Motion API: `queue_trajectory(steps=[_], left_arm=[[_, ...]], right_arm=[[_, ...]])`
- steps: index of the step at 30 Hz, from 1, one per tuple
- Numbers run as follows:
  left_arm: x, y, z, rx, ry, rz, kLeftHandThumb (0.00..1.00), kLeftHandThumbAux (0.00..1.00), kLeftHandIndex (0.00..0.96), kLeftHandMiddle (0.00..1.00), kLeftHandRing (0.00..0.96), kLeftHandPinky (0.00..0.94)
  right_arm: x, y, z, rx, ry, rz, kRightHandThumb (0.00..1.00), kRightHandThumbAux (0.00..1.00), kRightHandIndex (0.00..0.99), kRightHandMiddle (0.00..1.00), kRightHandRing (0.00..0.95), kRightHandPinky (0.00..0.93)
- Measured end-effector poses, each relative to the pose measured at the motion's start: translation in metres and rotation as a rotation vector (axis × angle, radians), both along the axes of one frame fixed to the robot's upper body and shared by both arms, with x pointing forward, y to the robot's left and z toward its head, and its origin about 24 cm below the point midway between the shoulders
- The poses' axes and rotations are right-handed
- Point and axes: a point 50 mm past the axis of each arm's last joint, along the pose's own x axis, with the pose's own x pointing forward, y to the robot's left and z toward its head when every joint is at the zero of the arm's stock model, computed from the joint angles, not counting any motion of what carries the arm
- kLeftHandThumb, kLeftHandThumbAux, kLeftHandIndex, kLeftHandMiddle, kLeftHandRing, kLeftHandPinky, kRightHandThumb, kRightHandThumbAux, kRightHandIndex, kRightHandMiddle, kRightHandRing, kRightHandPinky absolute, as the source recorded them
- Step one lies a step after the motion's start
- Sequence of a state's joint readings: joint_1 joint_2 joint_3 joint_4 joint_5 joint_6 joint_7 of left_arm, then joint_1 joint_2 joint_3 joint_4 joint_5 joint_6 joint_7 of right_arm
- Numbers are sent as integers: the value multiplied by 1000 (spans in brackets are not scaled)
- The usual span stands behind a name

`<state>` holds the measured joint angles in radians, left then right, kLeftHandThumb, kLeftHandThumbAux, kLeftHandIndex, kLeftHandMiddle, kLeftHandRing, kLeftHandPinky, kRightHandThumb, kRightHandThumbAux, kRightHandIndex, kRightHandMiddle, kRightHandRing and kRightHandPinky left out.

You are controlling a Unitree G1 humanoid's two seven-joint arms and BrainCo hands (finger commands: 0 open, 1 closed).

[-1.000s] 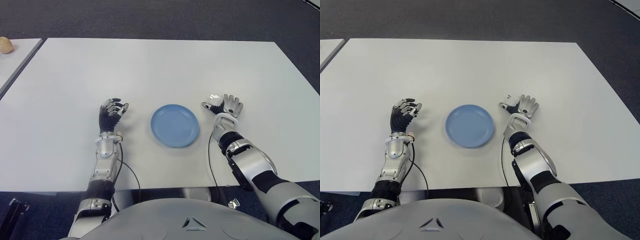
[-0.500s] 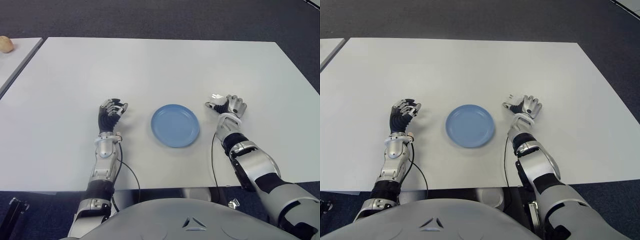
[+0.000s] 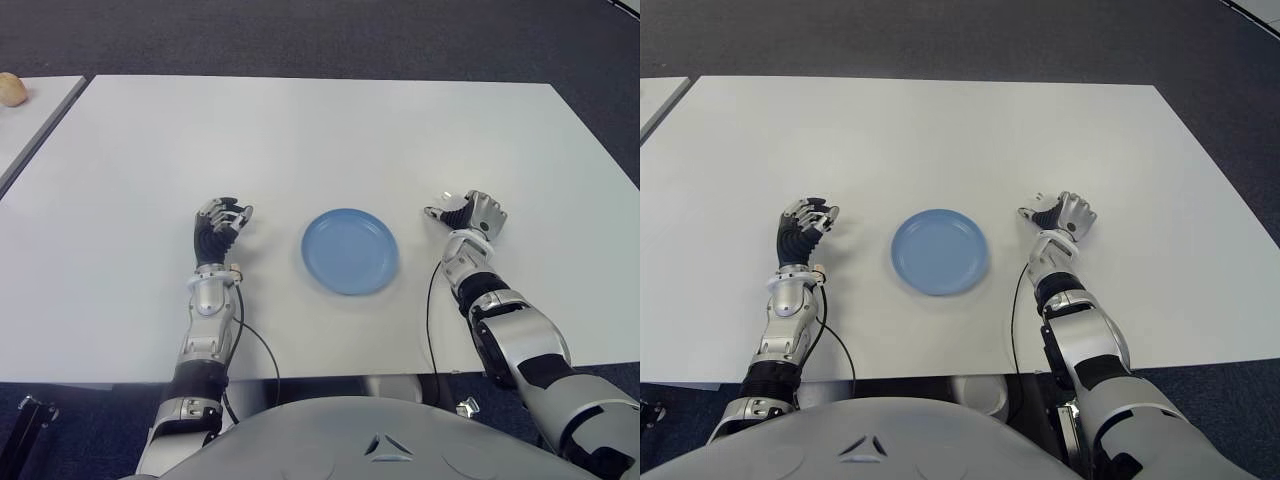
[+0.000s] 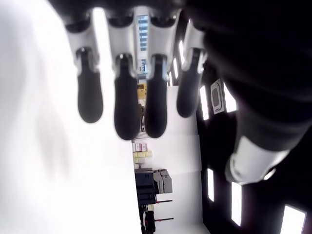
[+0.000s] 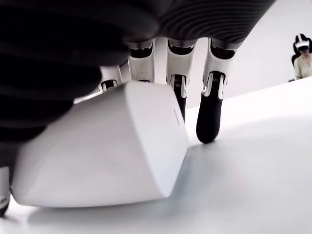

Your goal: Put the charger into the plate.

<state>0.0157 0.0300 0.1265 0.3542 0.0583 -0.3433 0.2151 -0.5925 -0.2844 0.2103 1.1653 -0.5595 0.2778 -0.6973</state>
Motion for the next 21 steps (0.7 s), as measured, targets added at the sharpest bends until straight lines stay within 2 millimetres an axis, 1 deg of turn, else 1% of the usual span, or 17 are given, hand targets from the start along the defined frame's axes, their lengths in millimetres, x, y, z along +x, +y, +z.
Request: queue_trajectory(steps=[9, 17, 21], left_arm=[[-1, 4, 0, 0, 2, 15, 834, 680, 405, 481, 561, 533], [0, 5, -1, 0, 4, 19, 834, 680, 404, 480, 551, 523], [0, 5, -1, 0, 3, 21, 834, 681, 400, 482, 551, 520]], right_arm=[[-2, -3, 0, 25, -34, -35, 953, 652, 396, 529, 545, 660], [-5, -3, -1, 31, -59, -38, 951, 655, 386, 532, 558, 708], [-6, -3, -1, 29, -66, -39, 951, 657, 381, 533, 567, 717]])
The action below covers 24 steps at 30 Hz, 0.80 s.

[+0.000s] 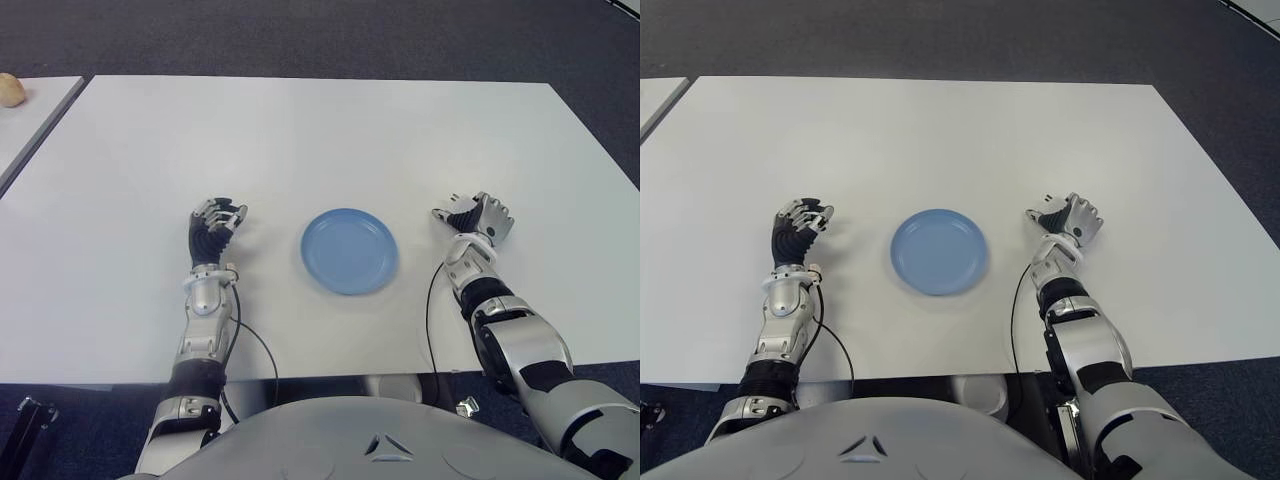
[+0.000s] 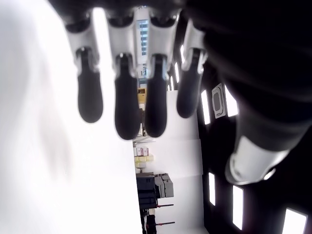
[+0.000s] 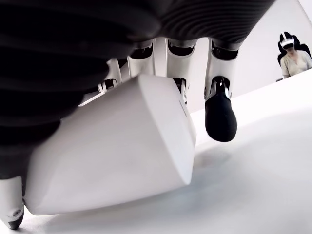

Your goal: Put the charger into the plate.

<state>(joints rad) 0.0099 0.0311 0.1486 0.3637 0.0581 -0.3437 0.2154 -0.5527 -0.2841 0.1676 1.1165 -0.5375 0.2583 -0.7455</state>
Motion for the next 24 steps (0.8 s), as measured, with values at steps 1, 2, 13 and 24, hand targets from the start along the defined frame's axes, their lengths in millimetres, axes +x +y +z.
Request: queue_trajectory(steps=[1, 2, 13, 24], left_arm=[[0, 0, 0, 0, 0, 1, 834, 681, 399, 483, 552, 521], [0, 0, 0, 0, -1, 1, 833, 681, 396, 486, 559, 531], [0, 0, 1, 1, -10, 0, 833, 681, 392, 494, 571, 530], [-1, 3, 0, -1, -5, 5, 835, 679, 406, 482, 555, 531]], right_arm=[[0, 0, 0, 0, -3, 0, 951, 657, 380, 532, 569, 718], [-1, 0, 0, -1, -6, 1, 950, 659, 377, 529, 574, 720], [-7, -1, -3, -5, -57, 31, 945, 666, 362, 512, 590, 714], [-12, 4, 3, 10, -187, 62, 945, 666, 360, 515, 598, 690]])
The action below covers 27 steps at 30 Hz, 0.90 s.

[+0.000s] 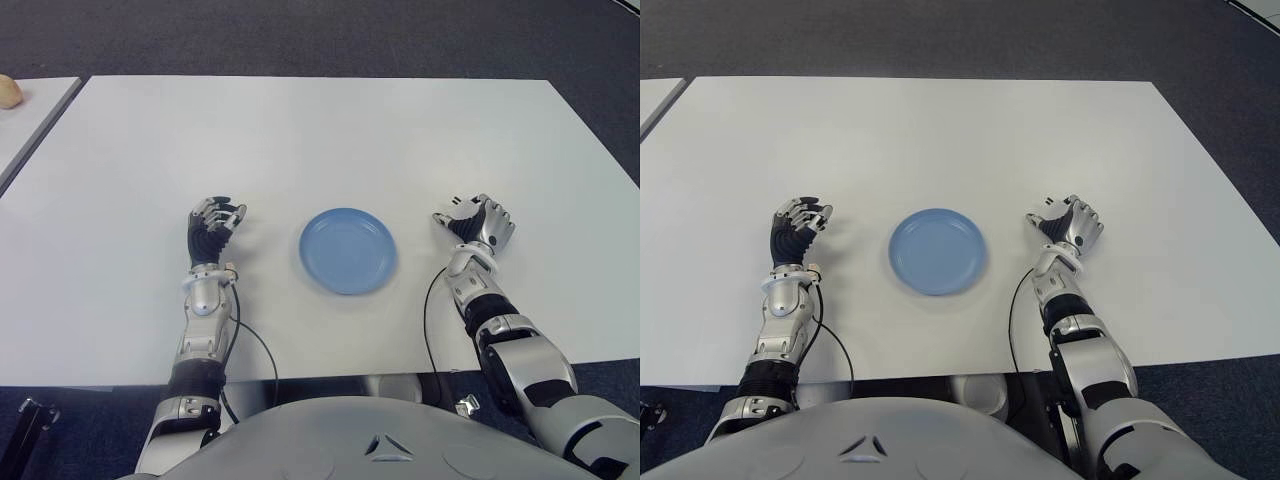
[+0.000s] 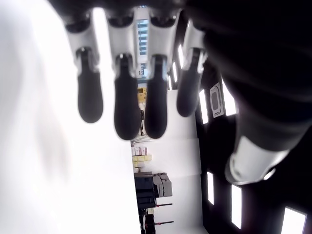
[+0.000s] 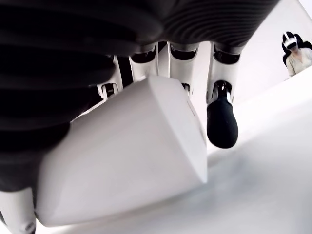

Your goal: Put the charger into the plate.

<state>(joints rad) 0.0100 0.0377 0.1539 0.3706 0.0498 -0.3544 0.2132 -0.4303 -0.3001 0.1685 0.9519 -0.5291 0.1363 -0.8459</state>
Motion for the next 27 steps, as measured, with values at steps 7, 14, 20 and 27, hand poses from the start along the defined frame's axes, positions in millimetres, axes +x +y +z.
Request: queue_trajectory(steps=[7, 14, 20, 27], left_arm=[[-1, 3, -3, 2, 12, 10, 835, 679, 405, 483, 560, 536], [0, 2, -2, 2, -2, 7, 834, 680, 396, 490, 573, 538], [3, -2, 0, 1, -11, -5, 834, 680, 395, 490, 564, 527], [2, -2, -2, 1, 4, -7, 834, 681, 398, 485, 565, 544]], right_arm=[[-9, 8, 4, 0, -71, 36, 945, 668, 356, 511, 612, 704], [-14, 23, 15, 23, -145, 81, 943, 671, 350, 497, 613, 708], [-11, 44, 35, 61, -222, 164, 941, 672, 350, 480, 603, 705], [-9, 64, 50, 80, -263, 270, 940, 672, 354, 468, 593, 695]])
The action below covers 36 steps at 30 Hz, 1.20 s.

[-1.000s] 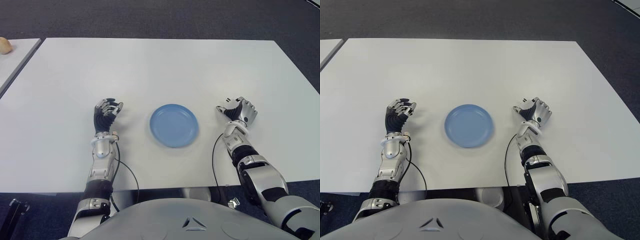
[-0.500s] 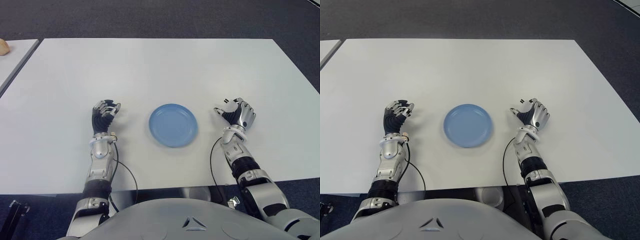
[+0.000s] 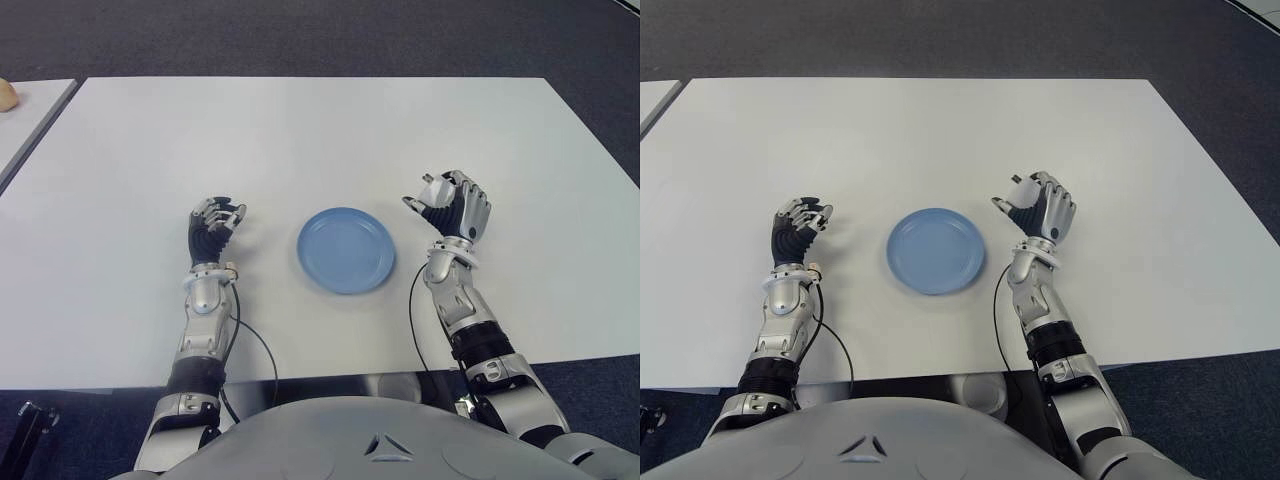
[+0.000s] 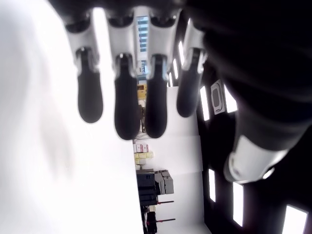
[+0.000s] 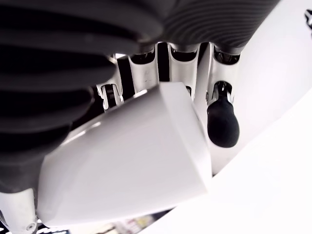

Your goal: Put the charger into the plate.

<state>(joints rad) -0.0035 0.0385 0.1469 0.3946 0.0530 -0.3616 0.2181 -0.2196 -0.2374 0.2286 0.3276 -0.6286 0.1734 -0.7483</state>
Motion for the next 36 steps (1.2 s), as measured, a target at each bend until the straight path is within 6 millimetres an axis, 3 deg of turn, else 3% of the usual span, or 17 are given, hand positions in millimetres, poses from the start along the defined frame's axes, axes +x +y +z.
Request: queue_trajectory(steps=[15, 22, 36], left_arm=[[-1, -1, 0, 6, 3, 0, 833, 681, 395, 489, 571, 539], [-1, -3, -2, 5, 13, 0, 833, 681, 393, 489, 572, 536], [-2, -3, -3, 4, 23, 10, 833, 681, 397, 484, 563, 538]], right_arm=[[-5, 55, 18, 22, -36, 261, 940, 671, 364, 457, 577, 694], [-10, 79, 24, 23, 29, 423, 944, 668, 358, 495, 587, 717], [-19, 106, 7, -25, 265, 694, 950, 658, 379, 530, 582, 711]])
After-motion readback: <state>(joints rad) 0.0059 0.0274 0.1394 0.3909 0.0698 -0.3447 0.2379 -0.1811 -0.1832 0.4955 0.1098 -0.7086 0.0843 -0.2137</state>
